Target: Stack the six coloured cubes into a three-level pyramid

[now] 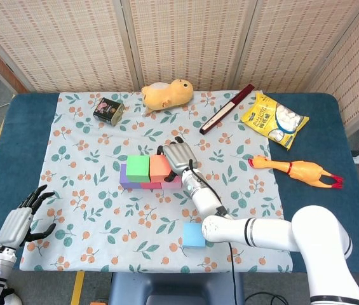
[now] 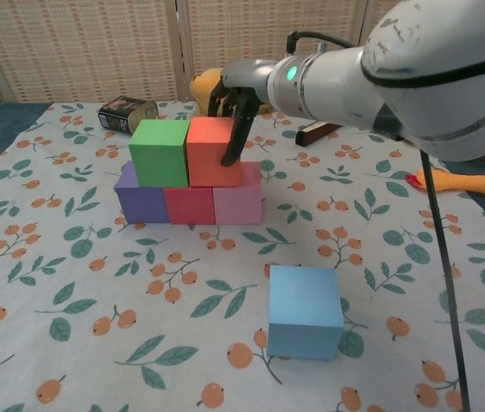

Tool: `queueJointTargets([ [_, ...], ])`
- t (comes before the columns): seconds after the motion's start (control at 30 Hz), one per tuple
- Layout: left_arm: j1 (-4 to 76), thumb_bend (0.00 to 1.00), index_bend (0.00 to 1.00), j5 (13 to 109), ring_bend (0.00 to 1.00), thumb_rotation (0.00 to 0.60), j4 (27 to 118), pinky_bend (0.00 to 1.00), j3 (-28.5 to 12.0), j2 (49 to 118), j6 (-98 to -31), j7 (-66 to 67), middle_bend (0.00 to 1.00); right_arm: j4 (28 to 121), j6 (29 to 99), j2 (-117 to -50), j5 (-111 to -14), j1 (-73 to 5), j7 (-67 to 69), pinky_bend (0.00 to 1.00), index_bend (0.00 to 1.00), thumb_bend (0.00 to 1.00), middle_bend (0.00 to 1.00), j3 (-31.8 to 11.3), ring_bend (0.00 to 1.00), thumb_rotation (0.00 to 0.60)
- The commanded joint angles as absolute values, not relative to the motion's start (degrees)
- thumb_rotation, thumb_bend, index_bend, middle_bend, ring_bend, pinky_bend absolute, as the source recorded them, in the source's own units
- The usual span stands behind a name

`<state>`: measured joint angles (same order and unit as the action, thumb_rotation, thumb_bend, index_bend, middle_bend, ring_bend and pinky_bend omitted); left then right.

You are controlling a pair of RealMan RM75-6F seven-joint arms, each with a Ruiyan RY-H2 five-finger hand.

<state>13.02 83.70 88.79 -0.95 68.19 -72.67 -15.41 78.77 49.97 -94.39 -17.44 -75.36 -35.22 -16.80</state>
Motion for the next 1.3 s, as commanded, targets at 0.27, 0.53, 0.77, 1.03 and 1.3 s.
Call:
queueJointTargets([
  [0.27,12.98,0.32,0.15,83.94,0.05,0.600,87.92,0.17,-0.80,68.62,-72.61,-16.15,0.00,78.42,50.83,-95.31,-15.74,-76.16,-36.89,0.08,0.42,0.02,0.37,-17.30,0.24,0.600],
  [0.53,12.91,0.32,0.15,84.09,0.05,0.600,87.46,0.17,-0.71,68.79,-72.67,-16.71,0.00,78.37,51.43,-95.72,-15.31,-76.32,-37.59,0.08,0.42,0.02,0.37,-17.48,0.24,0.600],
  [0.77,12.90,0.32,0.15,84.30,0.05,0.600,86.83,0.17,-0.60,69.05,-72.64,-17.32,0.00,78.00,52.04,-96.32,-14.80,-76.43,-38.64,0.08,0.41,0.02,0.37,-17.58,0.24,0.600],
  [1.03,12.82,0.32,0.14,84.30,0.05,0.600,86.54,0.17,-0.55,69.21,-72.69,-17.67,0.00,77.66,52.02,-96.75,-14.83,-76.31,-39.10,0.08,0.36,0.02,0.37,-17.90,0.24,0.600],
  [1.3,12.77,0.32,0.15,84.35,0.05,0.600,86.40,0.17,-0.54,69.26,-72.77,-17.78,0.00,77.92,51.96,-96.67,-14.82,-76.07,-39.41,0.05,0.21,0.02,0.36,-18.23,0.21,0.600],
])
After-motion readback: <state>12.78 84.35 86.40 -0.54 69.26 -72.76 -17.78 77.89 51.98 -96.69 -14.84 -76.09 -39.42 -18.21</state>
